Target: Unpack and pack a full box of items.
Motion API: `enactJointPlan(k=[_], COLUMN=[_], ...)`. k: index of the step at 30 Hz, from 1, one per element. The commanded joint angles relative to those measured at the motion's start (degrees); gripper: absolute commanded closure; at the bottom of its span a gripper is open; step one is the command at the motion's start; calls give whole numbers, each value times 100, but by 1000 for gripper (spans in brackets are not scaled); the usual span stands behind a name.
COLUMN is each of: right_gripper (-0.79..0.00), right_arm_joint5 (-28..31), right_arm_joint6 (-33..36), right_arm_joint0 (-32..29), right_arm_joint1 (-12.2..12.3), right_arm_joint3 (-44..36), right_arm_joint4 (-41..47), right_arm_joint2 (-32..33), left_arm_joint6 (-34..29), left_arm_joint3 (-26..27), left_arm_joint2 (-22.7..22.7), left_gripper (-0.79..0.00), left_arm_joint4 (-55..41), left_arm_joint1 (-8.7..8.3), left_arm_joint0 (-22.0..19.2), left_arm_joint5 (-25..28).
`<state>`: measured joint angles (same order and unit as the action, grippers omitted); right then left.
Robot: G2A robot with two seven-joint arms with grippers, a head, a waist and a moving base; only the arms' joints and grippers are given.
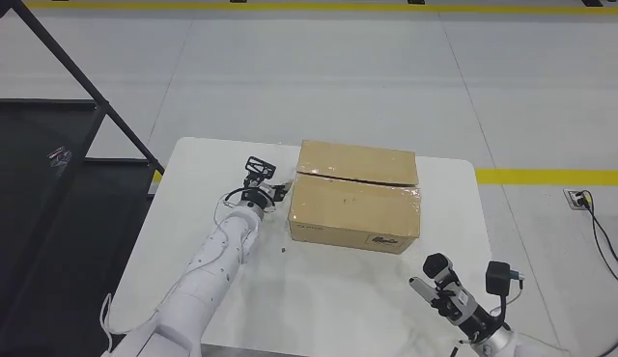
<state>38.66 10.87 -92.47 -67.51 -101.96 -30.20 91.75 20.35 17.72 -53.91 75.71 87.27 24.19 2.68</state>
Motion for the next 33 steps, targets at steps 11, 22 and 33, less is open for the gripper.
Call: enactJointPlan(k=[11,22,33], right_gripper=[-785,-785,-785], right_arm_joint5=[-22,-12,2], right_arm_joint6=[177,212,158], right_arm_joint0=[334,405,323], right_arm_joint1=[15,38,63], right_arm_joint3=[174,190,129], right_arm_joint4=[69,78,64], right_arm_joint2=[-214,-260,-236], left_arm_joint6=[757,1080,1212], left_arm_joint3=[-111,130,401], left_arm_joint2=[-261,-476,-741], left_gripper=[-785,-785,-785], left_arm_joint4=[-309,-439,-564], left_arm_joint1=[-44,-117,-227], left_arm_joint0=[39,156,269], left_arm_joint5=[-554,-1096,-1276])
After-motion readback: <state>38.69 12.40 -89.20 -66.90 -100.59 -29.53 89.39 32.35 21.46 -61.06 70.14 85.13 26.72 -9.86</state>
